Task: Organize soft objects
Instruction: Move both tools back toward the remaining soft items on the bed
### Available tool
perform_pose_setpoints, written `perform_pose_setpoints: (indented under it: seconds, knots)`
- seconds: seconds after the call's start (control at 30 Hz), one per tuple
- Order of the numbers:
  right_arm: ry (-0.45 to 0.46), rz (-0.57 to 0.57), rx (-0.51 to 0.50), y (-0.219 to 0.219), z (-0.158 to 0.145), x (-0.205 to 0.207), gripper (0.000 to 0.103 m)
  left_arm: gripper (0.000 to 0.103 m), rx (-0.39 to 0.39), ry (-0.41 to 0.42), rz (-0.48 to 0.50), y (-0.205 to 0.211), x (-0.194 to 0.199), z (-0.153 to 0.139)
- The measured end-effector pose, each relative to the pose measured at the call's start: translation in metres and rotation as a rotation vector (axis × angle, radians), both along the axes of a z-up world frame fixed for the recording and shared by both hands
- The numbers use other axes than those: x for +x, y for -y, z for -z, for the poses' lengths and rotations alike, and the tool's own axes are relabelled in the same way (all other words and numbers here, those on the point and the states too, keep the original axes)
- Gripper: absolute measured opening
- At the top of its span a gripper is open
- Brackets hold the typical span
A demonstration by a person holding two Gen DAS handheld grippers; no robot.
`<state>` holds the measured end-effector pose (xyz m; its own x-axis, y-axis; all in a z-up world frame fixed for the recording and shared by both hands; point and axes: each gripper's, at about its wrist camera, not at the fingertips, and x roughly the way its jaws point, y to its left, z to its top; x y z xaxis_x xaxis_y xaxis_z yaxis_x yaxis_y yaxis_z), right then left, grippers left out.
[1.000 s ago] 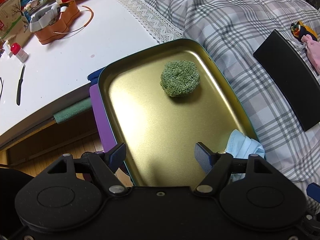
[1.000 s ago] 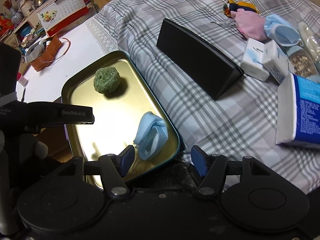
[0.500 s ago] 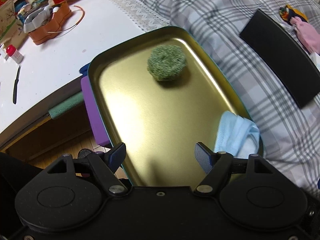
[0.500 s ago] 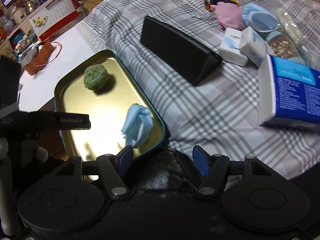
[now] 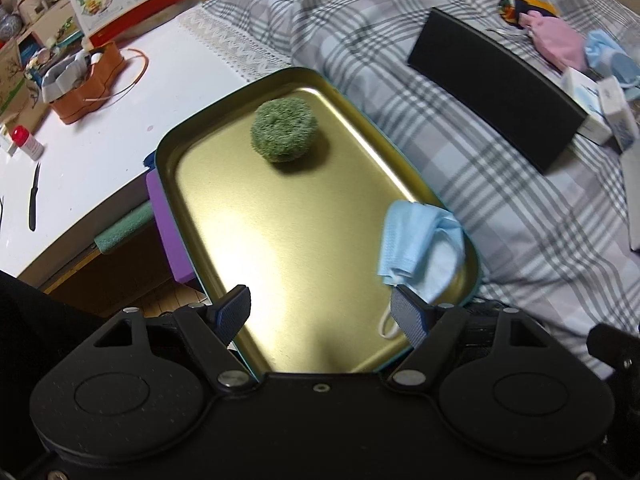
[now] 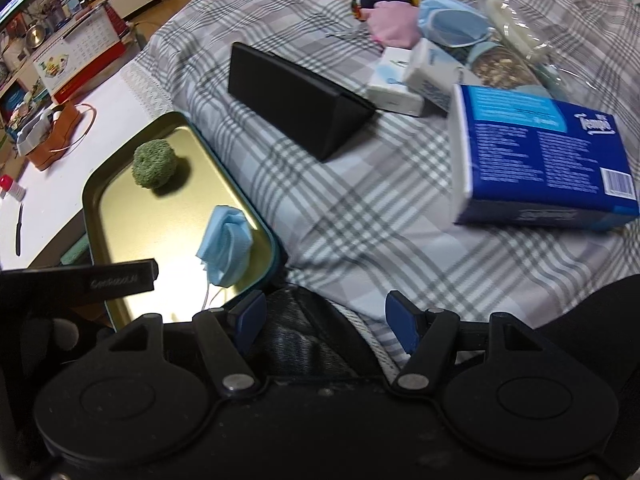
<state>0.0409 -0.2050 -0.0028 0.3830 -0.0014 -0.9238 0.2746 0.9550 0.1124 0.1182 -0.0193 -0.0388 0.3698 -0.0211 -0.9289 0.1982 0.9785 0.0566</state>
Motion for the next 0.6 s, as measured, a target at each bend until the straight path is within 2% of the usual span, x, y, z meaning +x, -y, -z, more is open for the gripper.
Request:
perform_pose_setpoints:
  seconds: [0.33, 0.6]
  knots:
    - [0.022, 0.066, -0.009, 0.035, -0.010, -0.016, 0.066, 0.077, 0.002, 0.054, 0.085, 0.038, -0.008, -0.030]
    - [0.116, 0.212, -0.036, 0.102, -0.043, -0.033, 0.069, 0.078, -0.016, 0.099, 0.183, 0.084, 0.001, -0.058]
